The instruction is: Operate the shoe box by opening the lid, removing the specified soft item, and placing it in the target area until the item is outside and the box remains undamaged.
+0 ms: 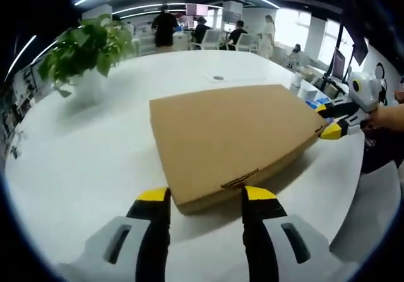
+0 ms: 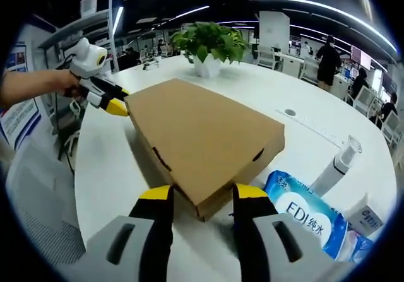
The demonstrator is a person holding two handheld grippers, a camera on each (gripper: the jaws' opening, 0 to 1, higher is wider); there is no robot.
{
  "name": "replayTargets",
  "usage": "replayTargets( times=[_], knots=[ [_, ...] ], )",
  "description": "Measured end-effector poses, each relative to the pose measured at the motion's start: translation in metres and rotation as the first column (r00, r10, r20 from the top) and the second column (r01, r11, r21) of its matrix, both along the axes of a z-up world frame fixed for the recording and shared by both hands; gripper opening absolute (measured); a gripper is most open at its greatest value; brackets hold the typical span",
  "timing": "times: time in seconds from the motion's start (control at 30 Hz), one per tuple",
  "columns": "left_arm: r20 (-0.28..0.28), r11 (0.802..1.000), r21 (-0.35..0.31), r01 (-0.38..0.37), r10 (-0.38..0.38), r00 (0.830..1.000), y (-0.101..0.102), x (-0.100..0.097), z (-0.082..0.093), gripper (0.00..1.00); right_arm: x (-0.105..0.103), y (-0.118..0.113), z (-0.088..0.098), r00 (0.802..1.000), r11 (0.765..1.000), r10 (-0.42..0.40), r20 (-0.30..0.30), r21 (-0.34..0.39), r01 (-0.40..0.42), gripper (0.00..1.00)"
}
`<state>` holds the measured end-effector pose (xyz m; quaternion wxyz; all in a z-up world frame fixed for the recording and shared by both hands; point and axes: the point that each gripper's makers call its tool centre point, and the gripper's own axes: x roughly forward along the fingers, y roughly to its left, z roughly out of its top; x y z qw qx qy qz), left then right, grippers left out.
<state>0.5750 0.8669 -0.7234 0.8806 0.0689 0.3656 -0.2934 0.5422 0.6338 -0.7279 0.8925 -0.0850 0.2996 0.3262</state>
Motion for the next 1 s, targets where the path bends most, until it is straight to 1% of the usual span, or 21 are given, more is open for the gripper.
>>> replayTargets(
  times=[0.27, 0.37, 0.63, 0.7, 0.83, 0.93, 1.0],
  knots=[
    [-0.005, 1.0, -0.008, 0.0, 0.0, 1.0, -0.004, 0.011, 0.001, 0.44, 0.013, -0.005, 0.0, 1.0, 1.0, 0.006, -0.007, -0.006, -0.006, 0.34],
    [-0.005, 1.0, -0.008, 0.002, -0.002, 1.0, -0.004, 0.012, 0.001, 0.43, 0.015, -0.005, 0.0, 1.0, 1.0, 0.007, -0.008, -0.009, -0.008, 0.34],
    [0.009, 0.999, 0.022, 0.027, -0.027, 1.0, -0.002, 0.015, -0.001, 0.42, 0.014, -0.006, 0.0, 1.0, 1.0, 0.003, -0.011, -0.013, -0.003, 0.35],
    [0.005, 0.999, 0.029, 0.029, -0.029, 1.0, -0.002, 0.013, -0.002, 0.42, 0.014, -0.008, 0.001, 1.0, 1.0, -0.006, -0.005, -0.015, 0.006, 0.35],
    [0.021, 0.999, 0.034, 0.024, -0.025, 0.999, 0.0, 0.005, 0.001, 0.5, 0.011, -0.011, 0.008, 1.0, 1.0, -0.02, 0.013, -0.013, 0.02, 0.39],
    [0.019, 0.999, 0.025, 0.02, -0.021, 1.0, 0.001, -0.003, 0.003, 0.49, 0.007, -0.016, 0.016, 0.999, 0.999, -0.028, 0.034, -0.016, 0.028, 0.41],
    [0.025, 1.0, 0.02, 0.018, -0.019, 1.0, 0.0, -0.009, 0.005, 0.5, 0.002, -0.023, 0.021, 0.998, 0.999, -0.04, 0.049, -0.023, 0.042, 0.43]
  ],
)
